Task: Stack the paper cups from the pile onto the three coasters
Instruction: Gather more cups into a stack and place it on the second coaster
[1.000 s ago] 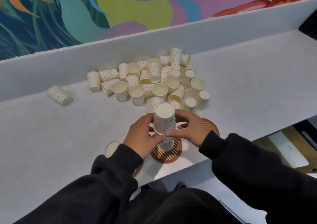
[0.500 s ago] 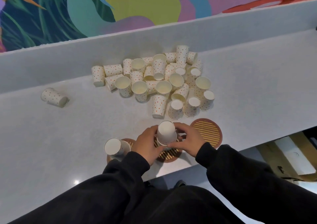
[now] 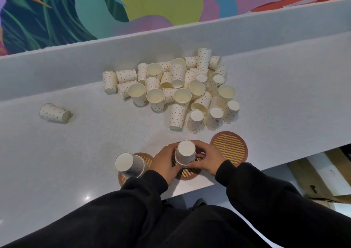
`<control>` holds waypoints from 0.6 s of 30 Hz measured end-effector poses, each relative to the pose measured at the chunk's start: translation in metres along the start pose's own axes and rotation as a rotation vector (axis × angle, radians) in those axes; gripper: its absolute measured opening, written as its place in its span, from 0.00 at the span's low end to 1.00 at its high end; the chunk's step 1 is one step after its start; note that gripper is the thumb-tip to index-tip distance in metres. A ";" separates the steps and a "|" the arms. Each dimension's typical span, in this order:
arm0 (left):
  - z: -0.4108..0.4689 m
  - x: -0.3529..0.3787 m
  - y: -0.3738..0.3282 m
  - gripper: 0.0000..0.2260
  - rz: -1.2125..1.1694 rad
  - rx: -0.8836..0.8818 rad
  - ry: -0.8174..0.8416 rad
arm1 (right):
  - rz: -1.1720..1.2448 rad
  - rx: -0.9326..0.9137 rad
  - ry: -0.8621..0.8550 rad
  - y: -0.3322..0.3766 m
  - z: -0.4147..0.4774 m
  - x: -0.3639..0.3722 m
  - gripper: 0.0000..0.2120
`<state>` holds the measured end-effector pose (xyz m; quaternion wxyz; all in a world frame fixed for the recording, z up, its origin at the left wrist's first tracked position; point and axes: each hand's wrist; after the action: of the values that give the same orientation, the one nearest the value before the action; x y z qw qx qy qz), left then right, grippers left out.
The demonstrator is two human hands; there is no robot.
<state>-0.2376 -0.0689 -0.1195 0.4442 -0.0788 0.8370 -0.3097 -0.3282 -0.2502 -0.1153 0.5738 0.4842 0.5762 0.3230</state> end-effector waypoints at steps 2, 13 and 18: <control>0.001 0.001 0.002 0.30 0.000 -0.014 0.008 | -0.025 -0.007 0.009 -0.002 0.001 0.000 0.33; -0.049 -0.072 -0.047 0.21 -0.207 0.143 -0.127 | -0.319 -0.165 -0.083 0.064 0.012 -0.056 0.25; -0.070 -0.184 -0.066 0.14 -0.424 0.249 -0.244 | -0.157 -0.443 -0.187 0.137 0.053 -0.064 0.15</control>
<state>-0.1935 -0.0151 0.0756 0.4735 -0.2338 0.6975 -0.4844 -0.2590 -0.2755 0.0272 0.7400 0.3282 0.4719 0.3494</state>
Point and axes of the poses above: each hand's wrist, its own z-axis towards the middle knuckle, its own x-axis out of the palm, y = z × x, and after that the axes turned 13 degrees about -x, right-handed
